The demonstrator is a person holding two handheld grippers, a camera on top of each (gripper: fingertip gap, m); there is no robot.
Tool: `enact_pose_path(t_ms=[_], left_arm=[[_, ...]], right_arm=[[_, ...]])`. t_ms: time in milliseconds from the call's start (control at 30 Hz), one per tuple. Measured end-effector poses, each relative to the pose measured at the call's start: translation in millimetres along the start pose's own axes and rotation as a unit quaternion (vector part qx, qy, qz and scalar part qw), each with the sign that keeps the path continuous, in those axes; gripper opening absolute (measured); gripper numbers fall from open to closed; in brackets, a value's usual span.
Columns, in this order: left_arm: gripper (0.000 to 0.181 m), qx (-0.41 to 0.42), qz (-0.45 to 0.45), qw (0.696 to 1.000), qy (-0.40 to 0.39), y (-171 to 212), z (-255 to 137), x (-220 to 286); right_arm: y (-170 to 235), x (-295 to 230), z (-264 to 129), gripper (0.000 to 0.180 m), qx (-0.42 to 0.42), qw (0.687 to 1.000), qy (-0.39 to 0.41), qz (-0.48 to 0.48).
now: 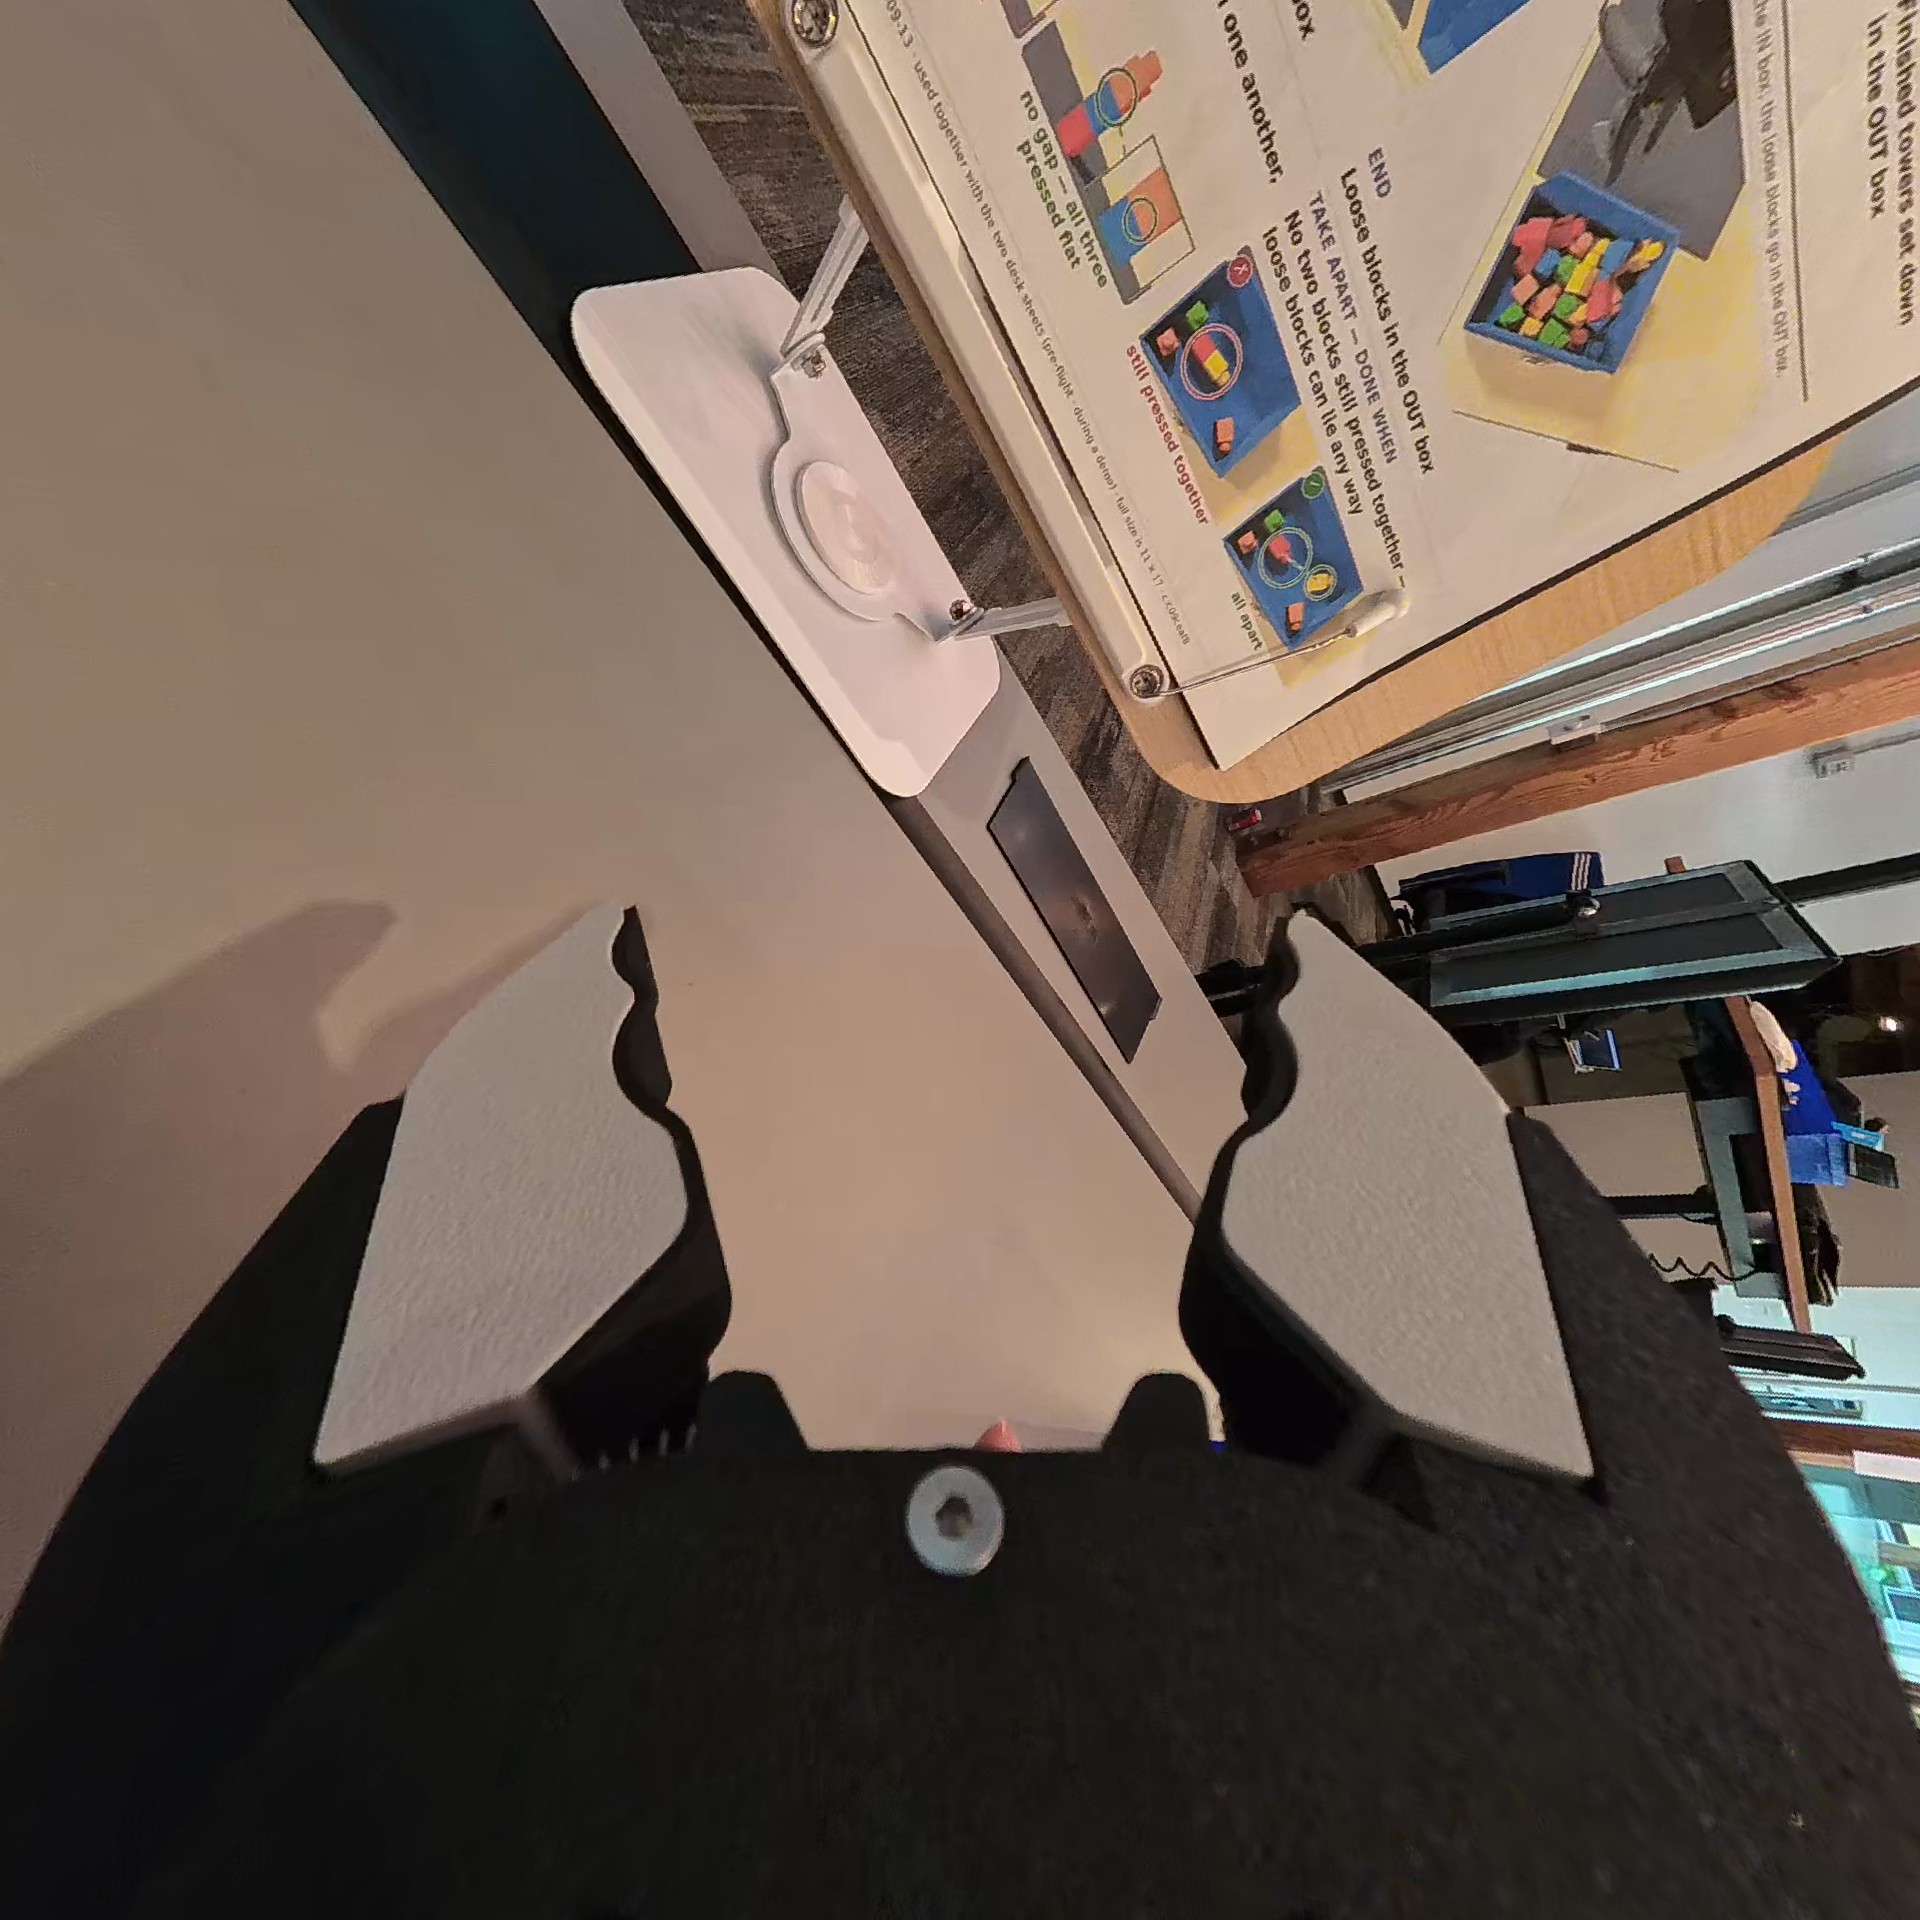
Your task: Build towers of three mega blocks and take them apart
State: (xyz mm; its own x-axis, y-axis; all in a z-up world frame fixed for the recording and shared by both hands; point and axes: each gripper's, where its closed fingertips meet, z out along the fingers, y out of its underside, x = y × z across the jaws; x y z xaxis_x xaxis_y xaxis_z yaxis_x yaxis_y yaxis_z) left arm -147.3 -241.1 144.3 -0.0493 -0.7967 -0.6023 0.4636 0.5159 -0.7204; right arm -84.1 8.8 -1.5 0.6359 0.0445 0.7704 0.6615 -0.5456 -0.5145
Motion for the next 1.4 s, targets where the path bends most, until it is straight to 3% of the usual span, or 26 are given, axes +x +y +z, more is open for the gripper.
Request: enact_pose_path(t_ms=[300, 633, 767, 933, 1100, 1233, 1400], left_arm=[[0.086, -0.002, 0.007, 1.000, -0.003, 4, 1, 0], [0.084, 0.035, 0.067, 0.997, -0.034, -50, -14, -9], [0.083, 0.011, 0.091, 0.993, -0.074, -48, -24, -34], [0.082, -0.050, 0.073, 0.979, -0.183, -23, -62, -110], [0.079, -0.204, -0.013, 0.929, -0.308, 64, -132, -194], [0.075, -0.330, -0.106, 0.862, -0.370, 132, -187, -221], [0.072, -0.456, -0.092, 0.793, -0.393, 163, -232, -226]], right_arm=[[-1, -5, 0, 0.108, 0.001, 1.000, -0.013, -0.004], [0, -8, 3, 0.108, 0.005, 1.000, -0.026, 0.001], [5, -12, 13, 0.108, 0.009, 0.999, -0.043, 0.017], [25, -29, 37, 0.104, -0.003, 0.987, -0.130, 0.095], [49, -19, 60, 0.097, -0.008, 0.984, -0.129, 0.119], [37, 10, 52, 0.090, 0.049, 0.988, -0.072, 0.126], [19, 35, 30, 0.088, 0.096, 0.987, -0.026, 0.128]])
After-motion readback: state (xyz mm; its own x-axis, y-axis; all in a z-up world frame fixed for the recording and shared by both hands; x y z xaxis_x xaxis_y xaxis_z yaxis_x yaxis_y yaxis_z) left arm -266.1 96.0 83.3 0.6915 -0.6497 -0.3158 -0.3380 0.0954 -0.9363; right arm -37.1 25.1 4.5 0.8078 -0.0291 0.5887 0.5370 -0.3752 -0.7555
